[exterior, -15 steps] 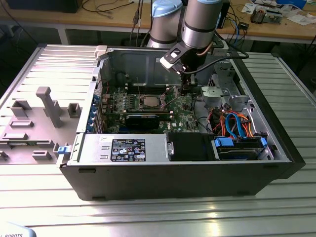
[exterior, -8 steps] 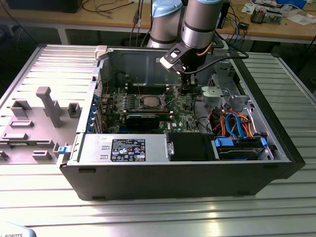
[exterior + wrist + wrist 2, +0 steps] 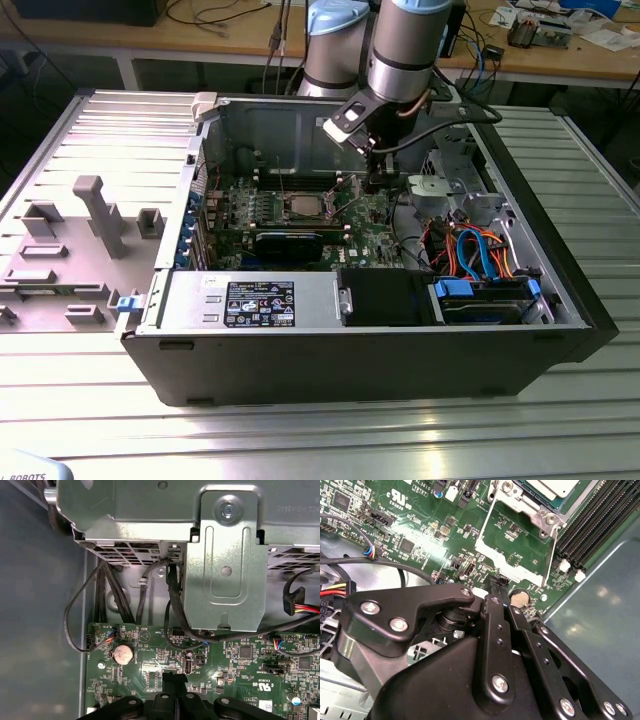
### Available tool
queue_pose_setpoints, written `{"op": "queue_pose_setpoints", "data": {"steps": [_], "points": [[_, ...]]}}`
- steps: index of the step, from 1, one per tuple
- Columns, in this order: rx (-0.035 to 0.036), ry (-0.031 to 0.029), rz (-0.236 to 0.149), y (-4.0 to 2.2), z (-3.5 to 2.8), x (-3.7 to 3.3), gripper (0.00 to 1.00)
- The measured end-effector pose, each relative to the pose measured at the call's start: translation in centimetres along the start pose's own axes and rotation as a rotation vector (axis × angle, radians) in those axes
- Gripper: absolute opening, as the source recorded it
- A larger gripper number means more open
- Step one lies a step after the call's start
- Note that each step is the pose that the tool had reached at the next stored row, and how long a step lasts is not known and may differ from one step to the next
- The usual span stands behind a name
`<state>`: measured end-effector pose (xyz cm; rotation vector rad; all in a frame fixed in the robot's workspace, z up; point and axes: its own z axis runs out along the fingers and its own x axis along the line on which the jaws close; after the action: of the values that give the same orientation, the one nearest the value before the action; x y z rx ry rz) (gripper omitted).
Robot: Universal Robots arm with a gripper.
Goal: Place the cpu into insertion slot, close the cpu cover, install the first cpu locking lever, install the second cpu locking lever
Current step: 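Close the cpu cover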
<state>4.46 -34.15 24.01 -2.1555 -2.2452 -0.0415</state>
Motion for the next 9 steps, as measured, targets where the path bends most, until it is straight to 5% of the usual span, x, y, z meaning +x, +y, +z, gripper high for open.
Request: {"op": "queue_pose_setpoints", "data": {"steps": [9], "points": [[-0.0001, 0.0001, 0.0, -0.91, 0.06, 0.04, 0.11]]}}
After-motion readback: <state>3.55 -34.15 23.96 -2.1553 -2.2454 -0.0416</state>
